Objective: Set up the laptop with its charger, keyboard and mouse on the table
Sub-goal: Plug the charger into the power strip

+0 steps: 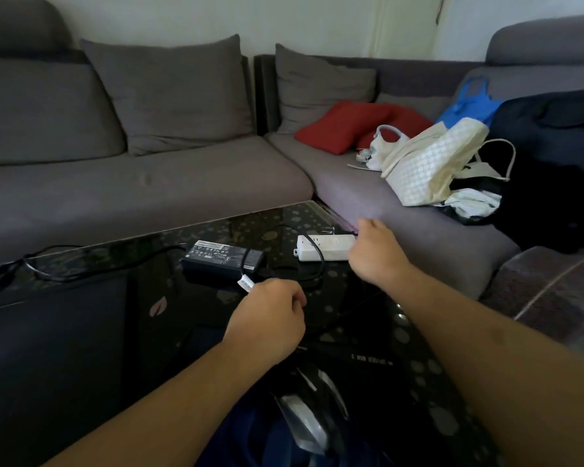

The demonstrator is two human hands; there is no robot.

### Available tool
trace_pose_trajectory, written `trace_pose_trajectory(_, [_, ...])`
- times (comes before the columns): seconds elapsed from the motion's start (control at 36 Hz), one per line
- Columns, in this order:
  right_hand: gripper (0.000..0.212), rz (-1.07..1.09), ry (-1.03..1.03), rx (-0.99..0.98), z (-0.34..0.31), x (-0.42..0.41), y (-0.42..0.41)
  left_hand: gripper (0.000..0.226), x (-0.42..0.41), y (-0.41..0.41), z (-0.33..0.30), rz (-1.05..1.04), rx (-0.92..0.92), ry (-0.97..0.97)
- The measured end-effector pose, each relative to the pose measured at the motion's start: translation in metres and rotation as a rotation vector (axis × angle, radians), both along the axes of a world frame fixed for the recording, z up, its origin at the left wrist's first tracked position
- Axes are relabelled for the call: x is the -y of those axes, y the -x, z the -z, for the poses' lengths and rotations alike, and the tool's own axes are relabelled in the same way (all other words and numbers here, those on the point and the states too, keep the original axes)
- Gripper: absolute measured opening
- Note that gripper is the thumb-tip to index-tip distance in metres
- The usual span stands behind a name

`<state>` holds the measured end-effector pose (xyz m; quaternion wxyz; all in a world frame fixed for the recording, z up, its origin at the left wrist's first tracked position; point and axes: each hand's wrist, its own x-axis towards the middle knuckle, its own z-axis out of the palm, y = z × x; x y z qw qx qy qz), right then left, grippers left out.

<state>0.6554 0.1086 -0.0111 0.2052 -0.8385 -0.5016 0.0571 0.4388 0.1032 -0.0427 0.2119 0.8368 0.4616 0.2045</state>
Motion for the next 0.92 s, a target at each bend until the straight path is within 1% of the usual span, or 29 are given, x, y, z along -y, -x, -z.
trace_pose_trajectory(0.11, [0.040,-0.089,0.118,-0.004,0.001,-0.036,-0.020,0.020,-0.019,-0.018,-0.008,0.012,0.038,-0.133])
trace_pose_trajectory(0.17, [0.047,-0.112,0.151,-0.093,0.001,-0.048,-0.023,0.022,-0.035,-0.034,-0.011,0.077,0.096,-0.167])
trace_pose_trajectory(0.22, [0.052,-0.106,0.170,-0.207,0.004,-0.054,-0.023,0.036,-0.051,-0.050,-0.017,0.170,0.102,-0.187])
trace_pose_trajectory(0.28, [0.053,-0.113,0.150,-0.262,0.011,-0.059,-0.026,0.052,-0.063,-0.061,-0.023,0.233,0.039,-0.149])
trace_pose_trajectory(0.31, [0.057,-0.117,0.134,-0.254,0.016,-0.061,-0.030,0.057,-0.069,-0.066,-0.025,0.238,-0.010,-0.116])
trace_pose_trajectory(0.36, [0.068,-0.110,0.132,-0.271,0.030,-0.069,-0.047,0.060,-0.079,-0.070,-0.021,0.198,-0.106,-0.056])
trace_pose_trajectory(0.42, [0.069,-0.083,0.120,-0.318,0.038,-0.072,-0.059,0.058,-0.085,-0.072,-0.012,0.118,-0.144,-0.060])
trace_pose_trajectory(0.47, [0.068,-0.056,0.070,-0.375,0.028,-0.062,-0.049,0.050,-0.089,-0.067,-0.005,0.011,-0.134,-0.105])
trace_pose_trajectory(0.53, [0.060,-0.034,0.032,-0.405,0.023,-0.057,-0.041,0.043,-0.092,-0.060,0.000,-0.064,-0.122,-0.111])
trace_pose_trajectory(0.58, [0.052,-0.021,-0.024,-0.422,0.025,-0.057,-0.039,0.047,-0.092,-0.056,0.003,-0.050,-0.135,-0.090])
trace_pose_trajectory(0.64, [0.057,0.004,-0.125,-0.461,0.032,-0.056,-0.040,0.054,-0.092,-0.057,0.001,-0.030,-0.148,-0.043])
trace_pose_trajectory(0.67, [0.058,0.017,-0.183,-0.489,0.035,-0.055,-0.041,0.050,-0.093,-0.059,-0.001,-0.041,-0.141,-0.014])
trace_pose_trajectory(0.69, [0.055,0.023,-0.240,-0.505,0.038,-0.054,-0.043,0.045,-0.095,-0.062,-0.003,-0.059,-0.136,0.005])
trace_pose_trajectory(0.72, [0.048,0.031,-0.288,-0.502,0.040,-0.052,-0.044,0.041,-0.097,-0.064,-0.003,-0.073,-0.145,0.013])
trace_pose_trajectory(0.78, [0.037,0.062,-0.373,-0.459,0.042,-0.048,-0.046,0.041,-0.099,-0.067,-0.002,-0.083,-0.189,0.007])
trace_pose_trajectory(0.86, [0.027,0.087,-0.450,-0.370,0.038,-0.043,-0.049,0.041,-0.101,-0.070,0.001,-0.096,-0.183,0.000])
trace_pose_trajectory(0.92, [0.024,0.036,-0.501,-0.403,0.030,-0.039,-0.048,0.043,-0.103,-0.072,0.001,-0.101,-0.173,0.019])
